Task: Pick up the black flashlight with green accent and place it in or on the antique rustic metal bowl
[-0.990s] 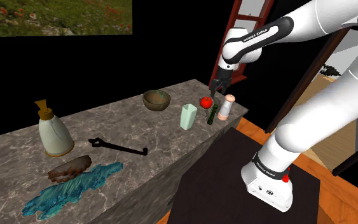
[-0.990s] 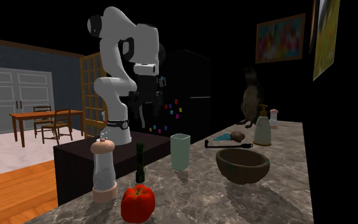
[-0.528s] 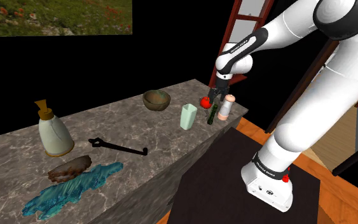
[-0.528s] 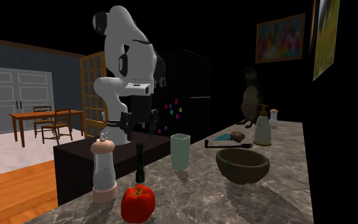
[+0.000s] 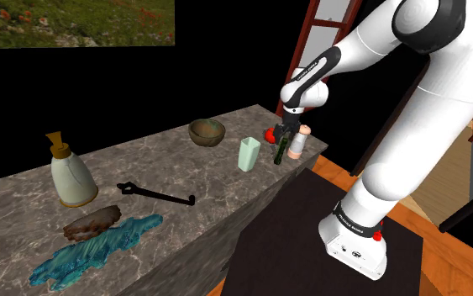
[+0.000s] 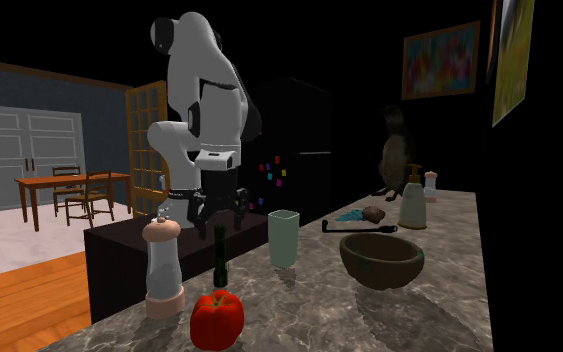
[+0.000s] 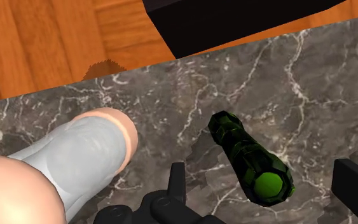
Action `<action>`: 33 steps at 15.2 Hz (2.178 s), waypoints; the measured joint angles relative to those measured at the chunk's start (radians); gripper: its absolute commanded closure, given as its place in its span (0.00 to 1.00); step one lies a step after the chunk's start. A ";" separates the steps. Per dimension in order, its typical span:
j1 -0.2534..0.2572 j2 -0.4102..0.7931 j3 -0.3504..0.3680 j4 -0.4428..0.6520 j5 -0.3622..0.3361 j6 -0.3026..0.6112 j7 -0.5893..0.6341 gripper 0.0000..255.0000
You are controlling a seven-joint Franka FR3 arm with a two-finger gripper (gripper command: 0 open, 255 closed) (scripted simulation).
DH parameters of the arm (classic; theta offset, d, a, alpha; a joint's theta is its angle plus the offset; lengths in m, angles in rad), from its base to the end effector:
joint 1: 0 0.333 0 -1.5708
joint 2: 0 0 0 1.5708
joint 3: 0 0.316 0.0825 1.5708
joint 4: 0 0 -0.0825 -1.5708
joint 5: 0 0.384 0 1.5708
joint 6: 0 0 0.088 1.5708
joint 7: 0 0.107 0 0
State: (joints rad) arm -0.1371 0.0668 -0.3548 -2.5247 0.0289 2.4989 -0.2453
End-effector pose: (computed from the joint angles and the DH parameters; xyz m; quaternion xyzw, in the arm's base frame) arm 0.3980 -0.2154 0.2458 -0.9899 0.1349 0.0423 0.0127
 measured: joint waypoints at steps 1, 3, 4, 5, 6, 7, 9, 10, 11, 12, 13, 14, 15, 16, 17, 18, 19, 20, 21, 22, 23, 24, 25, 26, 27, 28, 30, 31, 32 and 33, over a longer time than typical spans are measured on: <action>0.000 0.003 0.000 -0.002 0.002 0.004 -0.001 0.00; 0.000 0.005 0.001 -0.002 0.003 0.007 -0.002 0.00; 0.000 0.005 0.001 -0.002 0.003 0.007 -0.002 0.00; 0.000 0.005 0.001 -0.002 0.004 0.007 -0.002 0.00; 0.000 0.005 0.001 -0.002 0.004 0.007 -0.002 0.00; 0.000 0.005 0.001 -0.002 0.004 0.007 -0.002 1.00; 0.000 0.005 0.001 -0.002 0.004 0.007 -0.002 1.00; 0.000 0.005 0.001 -0.002 0.003 0.008 -0.002 1.00; 0.000 0.005 0.001 -0.002 0.003 0.008 -0.002 1.00; 0.000 0.005 0.000 -0.002 0.003 0.008 -0.002 1.00; 0.000 0.005 0.000 -0.001 0.003 0.008 -0.002 1.00; 0.000 0.005 0.000 -0.001 0.004 0.007 -0.002 1.00; 0.000 0.005 0.000 -0.001 0.003 0.007 -0.002 1.00; 0.000 0.006 0.001 -0.001 0.004 0.008 -0.002 1.00; 0.000 0.005 0.000 -0.001 0.003 0.008 -0.002 1.00; 0.000 -0.001 0.000 -0.001 -0.001 0.000 0.001 1.00; 0.000 -0.011 -0.001 0.000 -0.007 -0.010 0.005 1.00; 0.001 -0.023 -0.002 0.000 -0.014 -0.021 0.011 1.00; 0.000 -0.038 -0.004 0.000 -0.022 -0.035 0.015 1.00; 0.001 -0.050 -0.004 0.002 -0.029 -0.048 0.020 1.00; 0.001 -0.061 -0.005 0.007 -0.035 -0.062 0.025 1.00; 0.000 -0.075 -0.005 0.008 -0.043 -0.078 0.030 1.00; 0.000 -0.087 -0.006 0.012 -0.049 -0.093 0.034 1.00; -0.001 -0.102 -0.006 0.015 -0.056 -0.110 0.039 1.00; -0.001 -0.114 -0.005 0.019 -0.061 -0.124 0.044 1.00; -0.001 -0.121 -0.005 0.027 -0.064 -0.140 0.046 1.00; -0.001 -0.149 -0.003 0.028 -0.077 -0.168 0.057 1.00; -0.001 -0.159 -0.001 0.033 -0.080 -0.182 0.061 1.00; -0.003 -0.173 -0.001 0.035 -0.086 -0.196 0.064 1.00; -0.003 -0.179 -0.001 0.040 -0.089 -0.208 0.065 1.00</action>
State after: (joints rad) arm -0.1403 -0.1126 -0.3556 -2.4848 -0.0598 2.2907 -0.1798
